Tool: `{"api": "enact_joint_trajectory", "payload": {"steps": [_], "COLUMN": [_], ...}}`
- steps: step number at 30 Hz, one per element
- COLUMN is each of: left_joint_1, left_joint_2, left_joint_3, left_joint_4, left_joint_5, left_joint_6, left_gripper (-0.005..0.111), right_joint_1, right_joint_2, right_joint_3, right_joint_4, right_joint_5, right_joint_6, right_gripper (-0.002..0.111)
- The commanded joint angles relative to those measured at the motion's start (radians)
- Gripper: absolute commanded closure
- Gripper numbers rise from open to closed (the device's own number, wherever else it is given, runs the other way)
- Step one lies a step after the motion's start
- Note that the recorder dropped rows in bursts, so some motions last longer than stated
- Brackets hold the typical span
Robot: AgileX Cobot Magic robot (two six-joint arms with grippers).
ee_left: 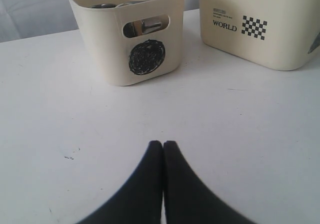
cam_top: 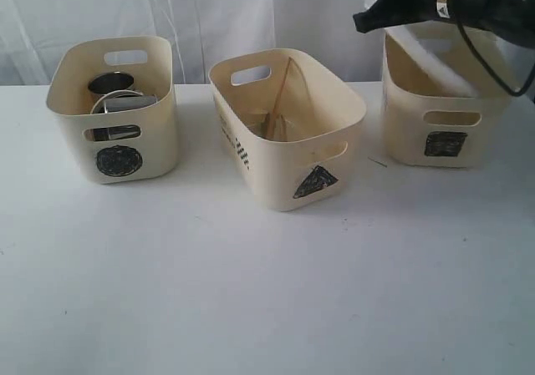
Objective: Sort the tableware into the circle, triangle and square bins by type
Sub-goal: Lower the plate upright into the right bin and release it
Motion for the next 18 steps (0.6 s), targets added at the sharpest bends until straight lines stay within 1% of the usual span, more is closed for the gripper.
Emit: {"api": "enact_joint_trajectory", "payload": {"steps": [1,9,18], "left_joint_1": [0.002,0.002,0.002], "left_joint_2": [-0.005,-0.005,-0.005], "left_joint_3": [0.005,0.005,0.005], "left_joint_4": [-0.002,-0.002,-0.002], "left_joint_5": [-0.004,-0.004,-0.004], "left_joint_6": [-0.001,-0.001,-0.001], "left_gripper": [0.107,0.107,0.107], "right_joint_1": [-0.006,-0.006,-0.006], "right_joint_2": [-0.020,-0.081,-0.150], "right_joint_3": [-0.007,-0.007,-0.004], "right_joint_4": [-0.004,-0.004,-0.020], "right_joint_5": [-0.018,-0.017,-0.008], "right_joint_6": [0.002,0.009,0.104], "right_gripper": [0.081,0.081,0.081]}}
